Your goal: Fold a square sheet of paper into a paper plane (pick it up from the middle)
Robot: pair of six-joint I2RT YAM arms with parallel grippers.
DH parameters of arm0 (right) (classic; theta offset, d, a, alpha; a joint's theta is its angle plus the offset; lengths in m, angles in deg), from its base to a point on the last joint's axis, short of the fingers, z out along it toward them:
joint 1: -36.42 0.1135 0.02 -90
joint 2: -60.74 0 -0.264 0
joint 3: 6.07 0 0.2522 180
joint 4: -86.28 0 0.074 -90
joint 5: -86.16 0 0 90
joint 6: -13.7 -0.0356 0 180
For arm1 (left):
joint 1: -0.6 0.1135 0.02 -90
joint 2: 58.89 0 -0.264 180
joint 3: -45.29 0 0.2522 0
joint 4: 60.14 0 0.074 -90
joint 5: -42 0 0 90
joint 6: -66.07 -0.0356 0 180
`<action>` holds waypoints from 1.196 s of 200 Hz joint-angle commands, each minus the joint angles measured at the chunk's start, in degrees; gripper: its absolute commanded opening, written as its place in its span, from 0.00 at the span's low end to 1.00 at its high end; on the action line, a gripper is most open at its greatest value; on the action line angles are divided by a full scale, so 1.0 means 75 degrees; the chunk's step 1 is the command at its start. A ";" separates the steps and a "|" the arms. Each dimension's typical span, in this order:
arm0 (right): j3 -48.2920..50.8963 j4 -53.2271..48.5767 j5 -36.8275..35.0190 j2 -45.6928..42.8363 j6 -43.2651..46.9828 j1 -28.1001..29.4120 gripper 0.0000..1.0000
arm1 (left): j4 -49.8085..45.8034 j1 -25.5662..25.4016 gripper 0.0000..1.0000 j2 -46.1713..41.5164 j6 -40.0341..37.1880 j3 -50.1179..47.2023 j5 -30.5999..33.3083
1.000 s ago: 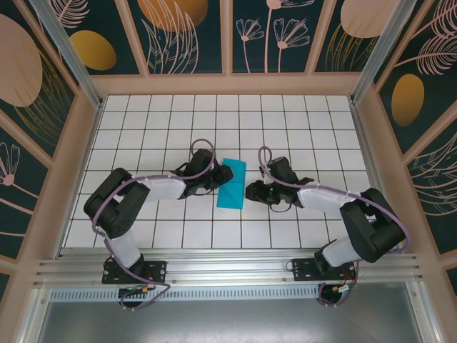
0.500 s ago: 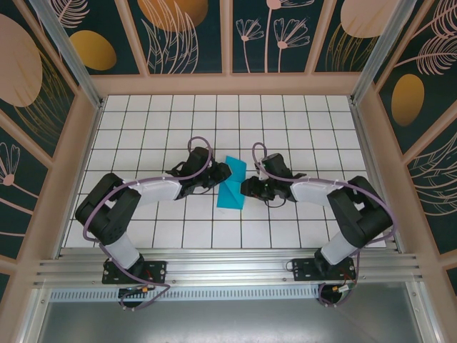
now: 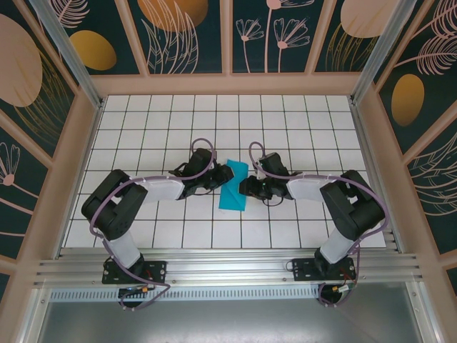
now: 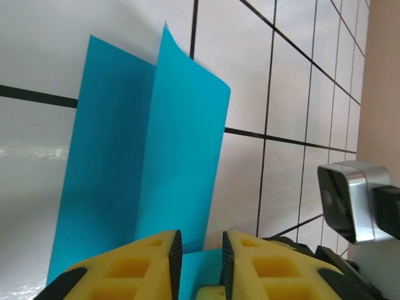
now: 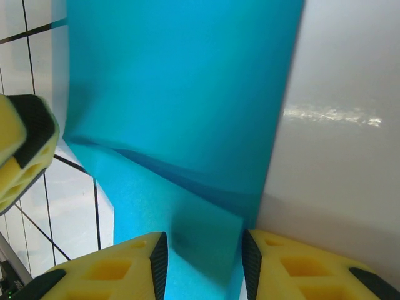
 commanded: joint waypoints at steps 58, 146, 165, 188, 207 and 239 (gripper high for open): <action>-0.0215 0.0248 0.0152 0.0216 -0.0085 -0.0037 0.39 | -0.0299 -0.0064 0.31 -0.0896 -0.0152 -0.0129 0.0394; -0.0059 0.0424 0.0146 0.0056 -0.0234 -0.0043 0.39 | 0.0490 -0.0206 0.26 0.0561 0.0252 0.0054 -0.0251; -0.0016 0.0400 0.0060 -0.0217 -0.0241 -0.0082 0.39 | 0.0108 -0.0206 0.24 0.0695 0.0260 0.0070 0.0082; 0.0098 0.0509 0.0014 -0.0625 -0.0317 -0.0177 0.40 | -0.0420 -0.0205 0.24 0.0676 0.0199 0.0027 0.0501; 0.0206 0.0943 0.0398 -0.0759 -0.0470 -0.0698 0.40 | -0.0464 -0.0202 0.24 0.0677 0.0187 -0.0104 0.0557; -0.0019 0.1291 0.0845 -0.0325 -0.0601 -0.0912 0.23 | -0.0458 -0.0202 0.24 0.0737 0.0177 -0.0154 0.0550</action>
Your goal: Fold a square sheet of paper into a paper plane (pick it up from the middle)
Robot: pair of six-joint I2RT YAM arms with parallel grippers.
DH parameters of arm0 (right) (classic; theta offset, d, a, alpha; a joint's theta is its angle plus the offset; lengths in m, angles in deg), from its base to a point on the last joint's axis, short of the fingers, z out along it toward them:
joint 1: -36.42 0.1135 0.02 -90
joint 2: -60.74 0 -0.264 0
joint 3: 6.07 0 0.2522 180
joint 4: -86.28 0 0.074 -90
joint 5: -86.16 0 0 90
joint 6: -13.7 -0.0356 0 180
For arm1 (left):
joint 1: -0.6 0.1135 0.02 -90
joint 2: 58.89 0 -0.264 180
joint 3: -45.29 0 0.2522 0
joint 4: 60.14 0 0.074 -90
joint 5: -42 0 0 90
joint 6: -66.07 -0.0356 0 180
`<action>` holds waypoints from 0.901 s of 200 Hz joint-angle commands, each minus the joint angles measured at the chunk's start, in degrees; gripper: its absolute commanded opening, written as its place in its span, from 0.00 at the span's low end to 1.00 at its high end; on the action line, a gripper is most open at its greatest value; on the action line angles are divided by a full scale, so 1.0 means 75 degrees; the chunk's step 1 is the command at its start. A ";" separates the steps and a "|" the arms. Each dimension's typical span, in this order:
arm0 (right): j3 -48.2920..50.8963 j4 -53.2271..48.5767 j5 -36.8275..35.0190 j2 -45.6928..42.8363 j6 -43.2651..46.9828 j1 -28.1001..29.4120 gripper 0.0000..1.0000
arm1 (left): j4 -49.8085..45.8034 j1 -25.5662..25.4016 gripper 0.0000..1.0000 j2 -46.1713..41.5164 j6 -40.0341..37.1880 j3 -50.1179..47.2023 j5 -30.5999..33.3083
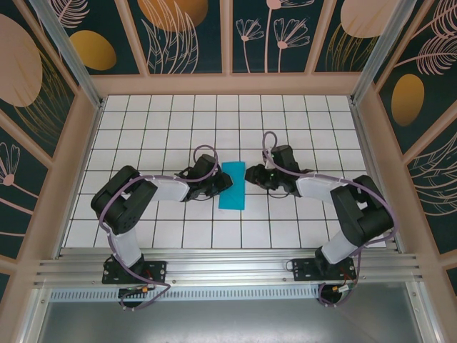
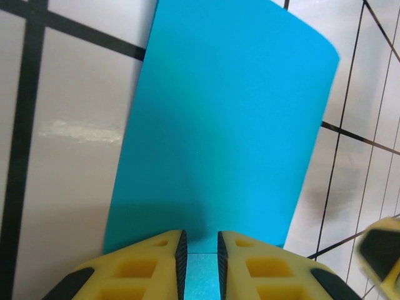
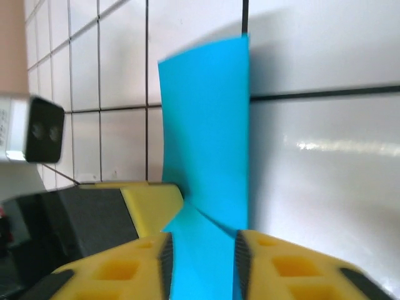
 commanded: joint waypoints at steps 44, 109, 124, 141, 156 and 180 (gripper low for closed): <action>-0.0606 0.0872 0.1058 0.1053 -0.0170 -0.0094 0.06 | -0.0414 -0.0021 0.24 0.0204 -0.0118 0.0029 0.0224; -0.1109 0.0922 0.1270 0.2086 -0.0019 -0.0228 0.06 | -0.0519 -0.0022 0.23 0.0298 -0.0154 0.0162 0.0212; -0.1198 0.0985 0.1322 0.2281 0.0021 -0.0289 0.06 | -0.0532 -0.0028 0.23 0.0309 -0.0133 0.0144 0.0230; -0.1296 0.1004 0.1340 0.2421 0.0071 -0.0351 0.06 | -0.0607 -0.0023 0.23 0.0376 -0.0171 0.0161 0.0236; -0.1391 0.0913 0.1227 0.2455 0.0109 -0.0420 0.07 | -0.0704 -0.0029 0.22 0.0420 -0.0199 0.0164 0.0246; -0.1575 0.0771 0.1158 0.2550 0.0196 -0.0492 0.10 | -0.0718 -0.0022 0.22 0.0450 -0.0212 0.0106 0.0283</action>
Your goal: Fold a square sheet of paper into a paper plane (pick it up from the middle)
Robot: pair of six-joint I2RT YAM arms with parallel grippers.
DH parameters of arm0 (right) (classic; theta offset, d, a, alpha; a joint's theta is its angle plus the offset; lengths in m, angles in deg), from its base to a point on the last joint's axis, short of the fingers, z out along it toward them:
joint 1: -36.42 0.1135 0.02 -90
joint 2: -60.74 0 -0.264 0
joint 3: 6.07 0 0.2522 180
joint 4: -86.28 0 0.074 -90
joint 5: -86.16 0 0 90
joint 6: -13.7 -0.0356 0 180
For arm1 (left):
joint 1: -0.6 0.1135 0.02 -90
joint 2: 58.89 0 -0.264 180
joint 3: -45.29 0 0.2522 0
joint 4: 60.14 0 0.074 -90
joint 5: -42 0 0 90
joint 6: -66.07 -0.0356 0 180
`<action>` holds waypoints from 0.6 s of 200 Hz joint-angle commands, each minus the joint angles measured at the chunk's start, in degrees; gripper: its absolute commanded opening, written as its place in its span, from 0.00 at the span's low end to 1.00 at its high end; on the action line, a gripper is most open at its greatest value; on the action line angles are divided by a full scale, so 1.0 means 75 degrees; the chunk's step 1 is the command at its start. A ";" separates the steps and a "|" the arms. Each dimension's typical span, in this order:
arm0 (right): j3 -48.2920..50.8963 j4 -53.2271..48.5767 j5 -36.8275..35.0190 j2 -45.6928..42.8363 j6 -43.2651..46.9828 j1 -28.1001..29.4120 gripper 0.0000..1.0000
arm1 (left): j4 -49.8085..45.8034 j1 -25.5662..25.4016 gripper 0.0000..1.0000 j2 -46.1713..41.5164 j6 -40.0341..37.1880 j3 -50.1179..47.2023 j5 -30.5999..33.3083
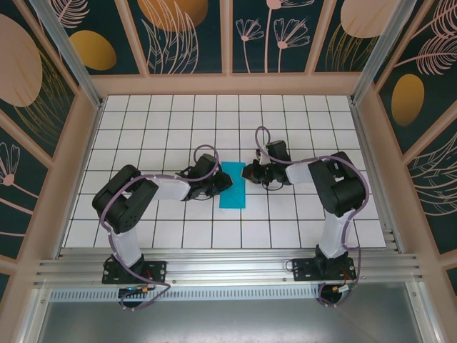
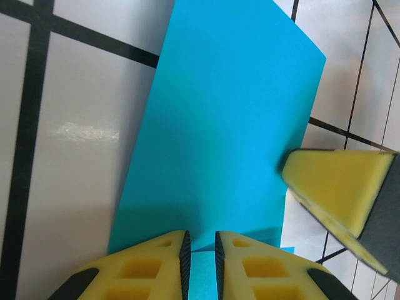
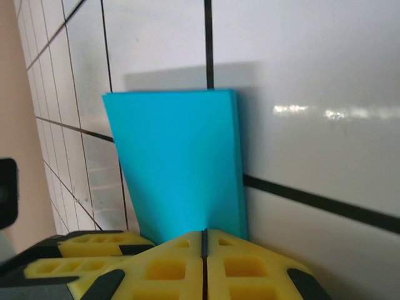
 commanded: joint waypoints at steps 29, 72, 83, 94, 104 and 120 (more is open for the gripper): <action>-0.0615 -0.0088 -0.0017 0.0349 0.0287 -0.0195 0.12 | -0.0637 -0.0027 0.22 0.0360 -0.0252 -0.0051 0.0245; -0.1081 -0.0610 -0.0292 0.0857 0.0350 -0.0222 0.13 | -0.0650 -0.0035 0.22 0.0372 -0.0273 -0.0055 0.0251; -0.1091 -0.0633 -0.0406 0.0894 0.0309 -0.0229 0.13 | -0.0666 -0.0048 0.22 0.0360 -0.0289 -0.0055 0.0263; -0.1100 -0.0710 -0.0576 0.0894 0.0255 -0.0236 0.13 | -0.0687 -0.0053 0.22 0.0342 -0.0294 -0.0063 0.0296; -0.1112 -0.0687 -0.0562 0.0877 0.0221 -0.0236 0.13 | -0.0700 -0.0050 0.22 0.0354 -0.0297 -0.0055 0.0299; -0.1152 -0.0598 -0.0480 0.0771 0.0160 -0.0229 0.13 | -0.0723 -0.0051 0.22 0.0354 -0.0294 -0.0044 0.0309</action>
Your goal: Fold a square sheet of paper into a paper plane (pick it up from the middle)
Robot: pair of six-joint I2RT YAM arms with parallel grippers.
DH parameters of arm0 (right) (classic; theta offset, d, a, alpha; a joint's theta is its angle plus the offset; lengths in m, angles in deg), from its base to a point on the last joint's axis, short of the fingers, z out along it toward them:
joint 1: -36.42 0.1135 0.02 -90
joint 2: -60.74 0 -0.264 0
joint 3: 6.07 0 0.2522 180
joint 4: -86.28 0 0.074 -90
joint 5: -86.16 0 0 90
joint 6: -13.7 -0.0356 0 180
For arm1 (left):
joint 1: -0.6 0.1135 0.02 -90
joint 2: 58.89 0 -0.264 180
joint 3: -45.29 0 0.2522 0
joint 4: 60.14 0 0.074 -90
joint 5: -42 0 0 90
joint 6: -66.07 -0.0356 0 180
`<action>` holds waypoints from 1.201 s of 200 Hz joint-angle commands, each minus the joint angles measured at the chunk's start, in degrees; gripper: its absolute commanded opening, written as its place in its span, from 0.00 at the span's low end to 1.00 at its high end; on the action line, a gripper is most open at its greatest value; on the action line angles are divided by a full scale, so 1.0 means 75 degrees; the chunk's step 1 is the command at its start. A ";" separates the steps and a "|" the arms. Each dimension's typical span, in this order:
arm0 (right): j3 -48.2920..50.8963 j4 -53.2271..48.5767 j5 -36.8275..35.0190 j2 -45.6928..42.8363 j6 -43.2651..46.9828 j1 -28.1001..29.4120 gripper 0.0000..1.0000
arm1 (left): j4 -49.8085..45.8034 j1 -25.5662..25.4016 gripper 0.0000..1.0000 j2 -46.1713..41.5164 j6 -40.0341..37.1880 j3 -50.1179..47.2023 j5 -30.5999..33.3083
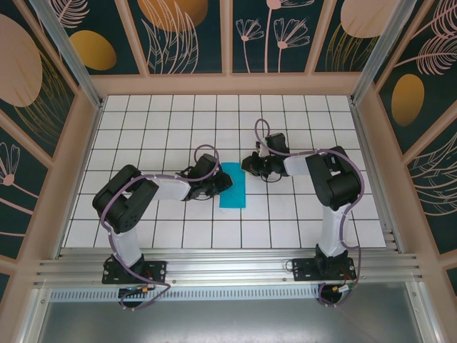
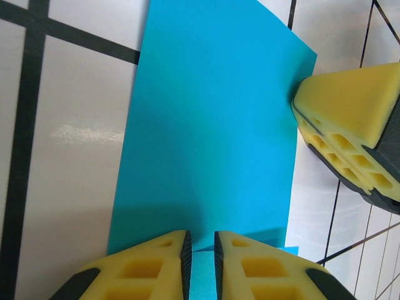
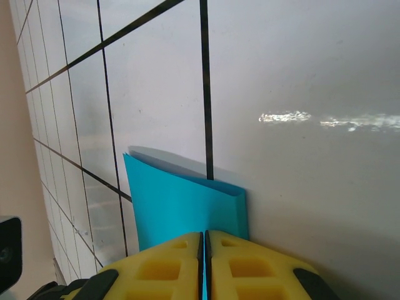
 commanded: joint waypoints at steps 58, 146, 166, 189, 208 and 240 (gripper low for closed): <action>-0.0584 -0.0146 -0.0066 0.0264 0.0098 -0.0060 0.14 | -0.0799 -0.0052 0.22 0.0328 -0.0218 -0.0020 0.0295; -0.0956 -0.0823 -0.0991 0.0704 0.0023 -0.0119 0.13 | -0.0861 -0.0087 0.22 0.0259 -0.0208 -0.0031 0.0357; -0.1327 -0.1308 -0.1277 0.0542 0.0175 -0.0108 0.14 | -0.0854 -0.0088 0.22 0.0252 -0.0194 -0.0042 0.0355; -0.1503 -0.1651 -0.1417 0.0106 0.0420 -0.0116 0.17 | -0.0847 -0.0087 0.21 0.0223 -0.0183 -0.0032 0.0354; -0.1233 -0.1698 -0.1288 -0.0417 0.0551 -0.0109 0.22 | -0.0852 -0.0091 0.21 0.0205 -0.0183 0.0012 0.0351; 0.0109 -0.0947 -0.0583 -0.1538 0.0399 -0.0059 0.32 | -0.0876 -0.0083 0.22 0.0181 -0.0175 0.0024 0.0403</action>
